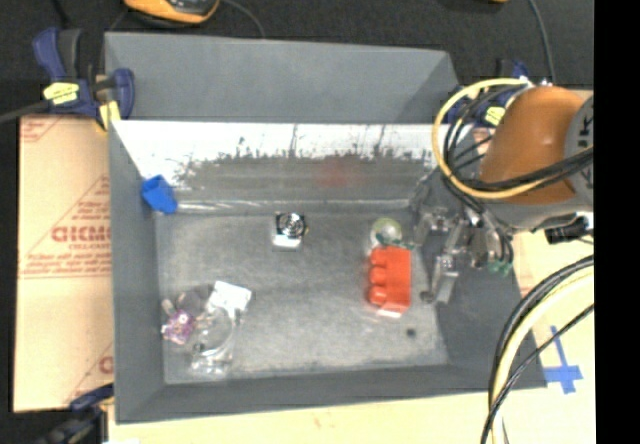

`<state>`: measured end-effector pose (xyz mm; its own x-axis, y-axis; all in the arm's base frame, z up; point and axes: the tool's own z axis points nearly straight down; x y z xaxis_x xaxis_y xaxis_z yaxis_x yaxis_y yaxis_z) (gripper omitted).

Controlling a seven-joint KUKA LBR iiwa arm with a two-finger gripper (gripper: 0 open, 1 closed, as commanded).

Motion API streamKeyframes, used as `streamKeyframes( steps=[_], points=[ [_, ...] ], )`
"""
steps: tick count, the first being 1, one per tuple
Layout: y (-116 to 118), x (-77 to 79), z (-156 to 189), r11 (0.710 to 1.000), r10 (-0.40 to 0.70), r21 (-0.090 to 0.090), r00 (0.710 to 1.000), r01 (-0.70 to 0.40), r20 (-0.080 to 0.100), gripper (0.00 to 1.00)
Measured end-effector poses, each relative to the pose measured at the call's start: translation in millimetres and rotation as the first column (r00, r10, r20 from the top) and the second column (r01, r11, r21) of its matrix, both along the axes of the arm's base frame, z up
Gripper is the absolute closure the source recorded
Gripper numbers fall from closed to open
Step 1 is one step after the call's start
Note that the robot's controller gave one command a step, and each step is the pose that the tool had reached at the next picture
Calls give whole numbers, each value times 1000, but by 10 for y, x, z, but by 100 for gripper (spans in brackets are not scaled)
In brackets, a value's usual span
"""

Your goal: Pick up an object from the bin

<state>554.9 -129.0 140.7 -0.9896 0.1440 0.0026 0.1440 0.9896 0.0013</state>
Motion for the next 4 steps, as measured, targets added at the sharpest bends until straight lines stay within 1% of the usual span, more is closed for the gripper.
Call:
streamKeyframes(
  steps=[1, 2, 3, 4],
  points=[
    [254, 835, -686, 987, 160, -5, 987, -160, 7, 0],
    [241, 872, -601, 987, 160, -9, 987, -160, 21, 100],
    [250, 831, -672, 987, 162, -6, 987, -162, 11, 0],
    [253, 823, -683, 986, 164, -5, 986, -164, 9, 100]
  ],
)
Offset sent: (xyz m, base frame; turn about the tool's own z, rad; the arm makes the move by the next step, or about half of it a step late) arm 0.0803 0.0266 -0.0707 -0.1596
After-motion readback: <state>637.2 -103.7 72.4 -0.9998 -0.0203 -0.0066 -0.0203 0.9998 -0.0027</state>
